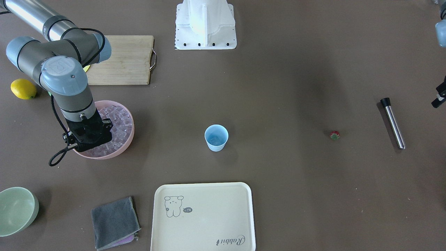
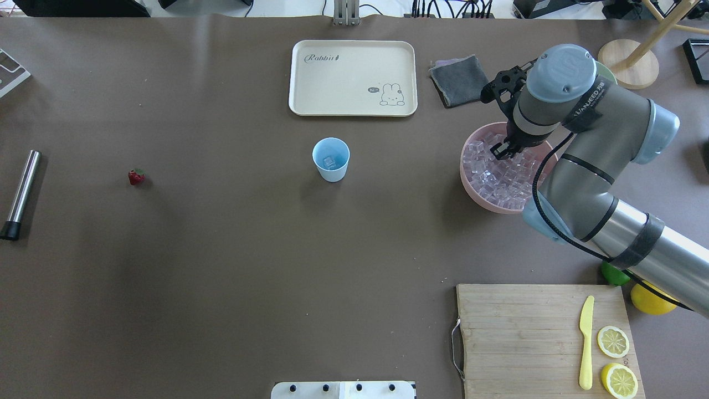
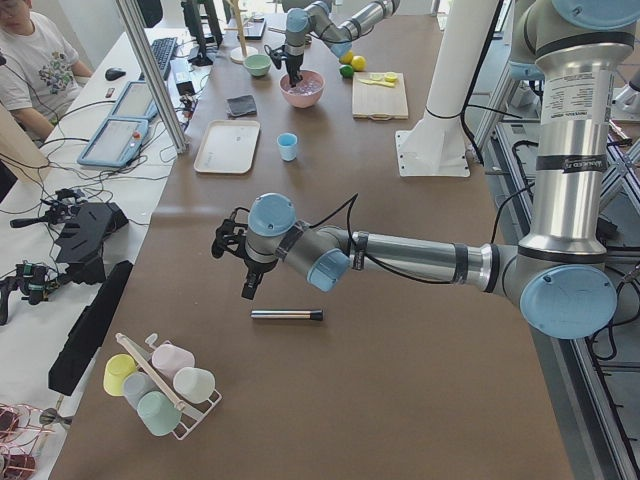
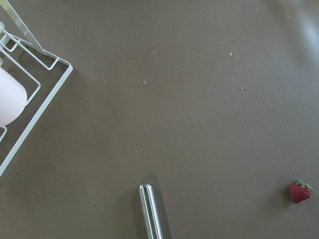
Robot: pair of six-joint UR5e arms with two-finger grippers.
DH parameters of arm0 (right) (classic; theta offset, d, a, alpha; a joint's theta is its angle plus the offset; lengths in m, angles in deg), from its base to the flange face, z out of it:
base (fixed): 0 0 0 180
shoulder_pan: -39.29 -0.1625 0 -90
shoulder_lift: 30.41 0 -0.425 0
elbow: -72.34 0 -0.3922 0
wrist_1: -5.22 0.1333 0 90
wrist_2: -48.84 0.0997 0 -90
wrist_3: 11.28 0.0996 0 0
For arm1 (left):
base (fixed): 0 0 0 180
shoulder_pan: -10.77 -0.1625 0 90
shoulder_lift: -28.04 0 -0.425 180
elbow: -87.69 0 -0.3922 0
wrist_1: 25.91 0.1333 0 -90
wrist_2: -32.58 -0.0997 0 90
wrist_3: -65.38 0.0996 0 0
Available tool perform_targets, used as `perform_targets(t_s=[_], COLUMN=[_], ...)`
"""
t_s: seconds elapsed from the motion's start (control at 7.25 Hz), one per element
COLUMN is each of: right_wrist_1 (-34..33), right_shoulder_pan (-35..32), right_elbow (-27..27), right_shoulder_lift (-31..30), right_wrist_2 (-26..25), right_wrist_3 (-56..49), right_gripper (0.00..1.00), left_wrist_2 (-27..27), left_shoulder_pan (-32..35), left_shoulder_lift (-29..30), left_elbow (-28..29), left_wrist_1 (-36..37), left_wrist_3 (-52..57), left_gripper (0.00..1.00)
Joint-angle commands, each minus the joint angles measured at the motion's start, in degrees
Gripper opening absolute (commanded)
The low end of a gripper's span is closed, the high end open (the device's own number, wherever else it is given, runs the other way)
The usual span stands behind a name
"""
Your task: Mash ice and strawberries in cup
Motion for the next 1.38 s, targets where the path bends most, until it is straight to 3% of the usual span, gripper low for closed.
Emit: perform_targets(t_s=[0.0,0.41,0.83,1.24], right_wrist_1=[-0.33,-0.07,0.02,-0.15], right_shoulder_pan=[-0.21,-0.13,0.22,0.31], right_elbow=[0.12,-0.4,-0.4,-0.14], right_shoulder_lift=[0.34,0.08,-0.01,-0.09], right_wrist_2=[0.26,0.08,0.08,-0.09], right_wrist_3=[0.16,0.16,1.12,1.13], right_gripper=[0.47,0.57,0.55,0.32], left_wrist_2=[0.0,0.0,-1.48,-1.41], left_shoulder_pan=[-0.28,-0.37,-0.46,-0.46], left_shoulder_lift=[0.15,0.42,0.94,0.68], left_elbow=[0.1,0.18,0.54,0.36], left_wrist_1=[0.0,0.0,0.0,0.0], left_wrist_3=[-0.08,-0.08,-0.08,-0.17], left_gripper=[0.97,0.97,0.97,0.97])
